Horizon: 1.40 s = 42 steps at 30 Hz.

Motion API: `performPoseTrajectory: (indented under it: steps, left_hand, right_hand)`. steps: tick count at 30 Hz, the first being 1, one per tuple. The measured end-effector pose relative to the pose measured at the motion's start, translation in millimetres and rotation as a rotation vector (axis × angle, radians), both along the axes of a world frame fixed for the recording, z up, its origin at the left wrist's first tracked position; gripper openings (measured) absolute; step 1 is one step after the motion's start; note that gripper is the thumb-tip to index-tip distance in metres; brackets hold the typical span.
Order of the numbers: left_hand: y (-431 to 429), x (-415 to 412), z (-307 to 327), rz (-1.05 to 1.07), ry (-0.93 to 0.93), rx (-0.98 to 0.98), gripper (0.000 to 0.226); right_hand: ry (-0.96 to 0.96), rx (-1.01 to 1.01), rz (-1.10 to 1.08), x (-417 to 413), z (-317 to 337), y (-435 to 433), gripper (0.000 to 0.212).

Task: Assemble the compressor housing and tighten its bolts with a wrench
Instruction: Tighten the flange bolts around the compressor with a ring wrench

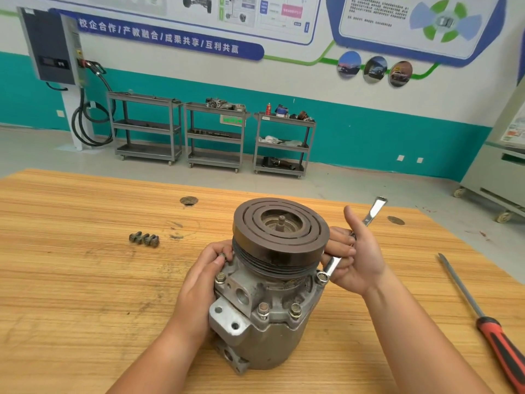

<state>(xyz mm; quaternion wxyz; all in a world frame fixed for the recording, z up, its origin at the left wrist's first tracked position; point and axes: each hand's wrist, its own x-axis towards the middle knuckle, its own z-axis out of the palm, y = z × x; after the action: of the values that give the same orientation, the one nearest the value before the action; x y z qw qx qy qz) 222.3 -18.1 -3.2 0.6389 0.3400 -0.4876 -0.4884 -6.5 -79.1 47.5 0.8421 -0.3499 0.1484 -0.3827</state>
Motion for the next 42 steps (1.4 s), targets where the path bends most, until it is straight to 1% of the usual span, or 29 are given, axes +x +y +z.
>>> performPoseTrajectory:
  steps: [2,4,5,8,10,11,13,14,15,16,18,20,22,23,25,27,29,31,36,39,42]
  left_hand:
    - [0,0,0,0.002,-0.002,0.002,0.021]
    - [1,0,0,0.006,-0.002,0.004,0.021]
    - [1,-1,0,0.008,-0.005,0.002,0.021]
    - [2,-1,-1,0.013,-0.019,-0.004,0.021]
    - [1,-1,-1,0.016,-0.017,-0.001,0.021]
    - [1,-1,-1,0.014,-0.010,0.003,0.021]
    - [1,-1,0,0.002,0.012,0.016,0.022]
    - [2,-1,0,0.000,0.019,0.019,0.022]
    - [2,-1,0,0.002,0.018,0.018,0.022]
    - [2,0,0,0.003,0.014,0.014,0.022]
    - [3,-1,1,-0.003,0.018,0.008,0.022]
    - [3,-1,1,-0.004,0.021,0.007,0.022]
    - [2,-1,1,-0.011,0.027,0.006,0.022]
    - [2,-1,1,-0.018,0.031,0.005,0.021]
    - [1,-1,1,-0.021,0.032,-0.002,0.022]
    - [1,-1,0,-0.021,0.037,-0.003,0.022]
    - [1,0,0,-0.029,0.048,0.000,0.023]
    - [2,0,0,-0.038,0.063,-0.001,0.023]
    - [0,-3,3,-0.055,0.121,-0.022,0.041]
    - [0,-4,4,-0.044,0.156,-0.014,0.039]
    - [0,-4,1,-0.029,0.136,-0.015,0.039]
  right_hand:
    - [0.060,0.002,-0.165,1,1,10,0.055]
    - [0.077,0.016,-0.380,2,2,25,0.056]
    - [0.082,-0.010,-0.493,3,2,35,0.055]
    - [0.111,-0.172,-0.833,15,-2,68,0.051]
    - [0.164,-0.254,-1.036,28,-8,90,0.049]
    - [0.214,-0.288,-1.118,37,-12,100,0.047]
    - [0.418,-0.421,-1.270,56,-24,115,0.039]
    - [0.505,-0.523,-1.309,65,-28,120,0.038]
    - [0.544,-0.622,-1.315,74,-32,124,0.033]
    - [0.545,-0.679,-1.299,80,-34,127,0.026]
    - [0.489,-0.671,-1.269,83,-30,130,0.019]
    - [0.413,-0.643,-1.297,73,-17,129,0.025]
    - [0.313,-0.590,-1.273,56,-2,126,0.040]
    - [0.243,-0.551,-1.213,46,6,122,0.047]
    - [0.121,-0.476,-1.005,24,13,106,0.053]
    - [0.083,-0.348,-0.808,5,14,80,0.055]
    - [0.068,-0.211,-0.656,-5,10,52,0.053]
    - [0.011,-0.117,-0.520,-6,3,31,0.052]
    - [-0.057,-0.067,-0.209,-4,-10,0,0.053]
    - [-0.111,-0.041,0.024,-1,-10,-7,0.049]
    - [-0.045,-0.050,0.101,0,-3,-11,0.047]
